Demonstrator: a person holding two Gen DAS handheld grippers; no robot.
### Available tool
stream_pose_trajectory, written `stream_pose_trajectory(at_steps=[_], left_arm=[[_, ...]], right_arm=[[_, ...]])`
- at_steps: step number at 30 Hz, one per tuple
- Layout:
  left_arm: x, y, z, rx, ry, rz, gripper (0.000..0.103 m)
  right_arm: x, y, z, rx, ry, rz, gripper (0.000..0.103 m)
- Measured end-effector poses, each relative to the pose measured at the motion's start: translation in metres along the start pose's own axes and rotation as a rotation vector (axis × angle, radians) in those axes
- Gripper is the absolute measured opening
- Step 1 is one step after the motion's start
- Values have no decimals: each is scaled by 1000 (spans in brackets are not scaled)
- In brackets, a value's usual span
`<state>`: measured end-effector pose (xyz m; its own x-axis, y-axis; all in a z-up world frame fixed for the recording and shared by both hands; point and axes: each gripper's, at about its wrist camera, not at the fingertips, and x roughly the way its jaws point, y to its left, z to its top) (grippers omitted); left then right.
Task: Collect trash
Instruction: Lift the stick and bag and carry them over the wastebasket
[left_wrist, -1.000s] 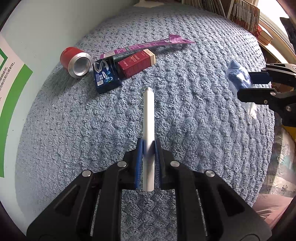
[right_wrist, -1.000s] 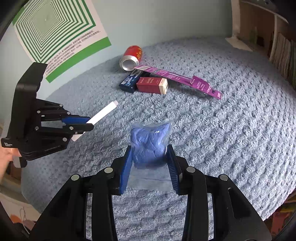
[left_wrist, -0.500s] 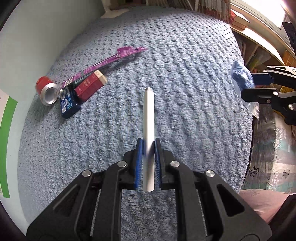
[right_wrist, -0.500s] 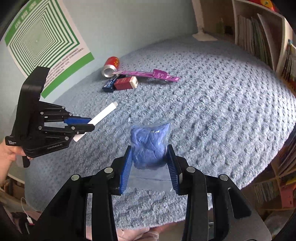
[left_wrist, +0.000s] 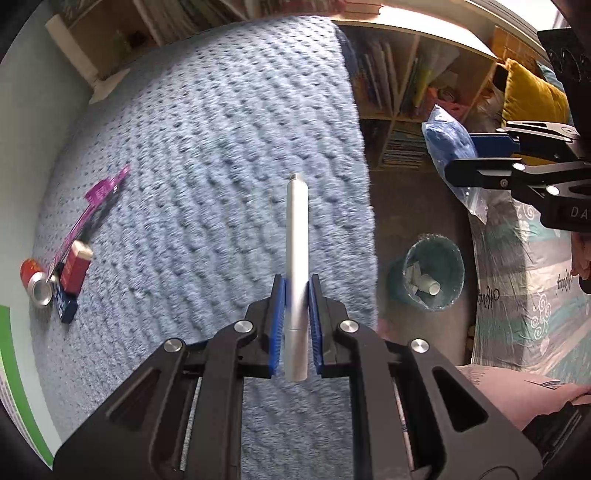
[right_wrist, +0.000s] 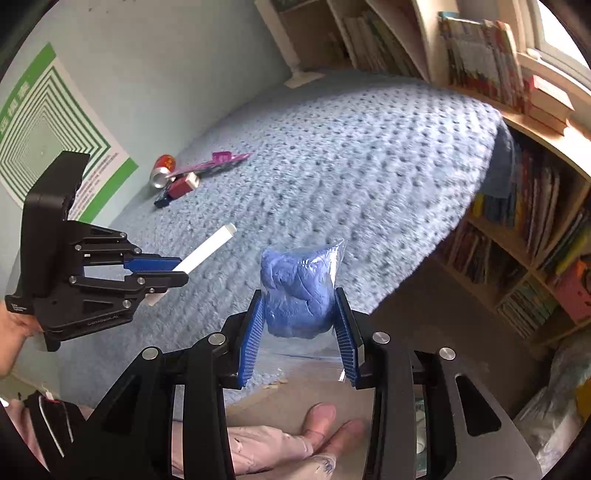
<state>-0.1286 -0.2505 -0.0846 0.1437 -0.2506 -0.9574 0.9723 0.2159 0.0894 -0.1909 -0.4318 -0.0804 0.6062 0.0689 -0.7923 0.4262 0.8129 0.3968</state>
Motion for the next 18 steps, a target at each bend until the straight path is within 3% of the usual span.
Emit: stream_pose_trajectory(at_steps=[10, 18], left_arm=[[23, -116, 43, 260, 28, -109, 11], [42, -200, 58, 460, 67, -204, 11]], right_arm=[[-55, -83, -82, 254, -25, -140, 38], [-85, -115, -146, 420, -6, -234, 38]])
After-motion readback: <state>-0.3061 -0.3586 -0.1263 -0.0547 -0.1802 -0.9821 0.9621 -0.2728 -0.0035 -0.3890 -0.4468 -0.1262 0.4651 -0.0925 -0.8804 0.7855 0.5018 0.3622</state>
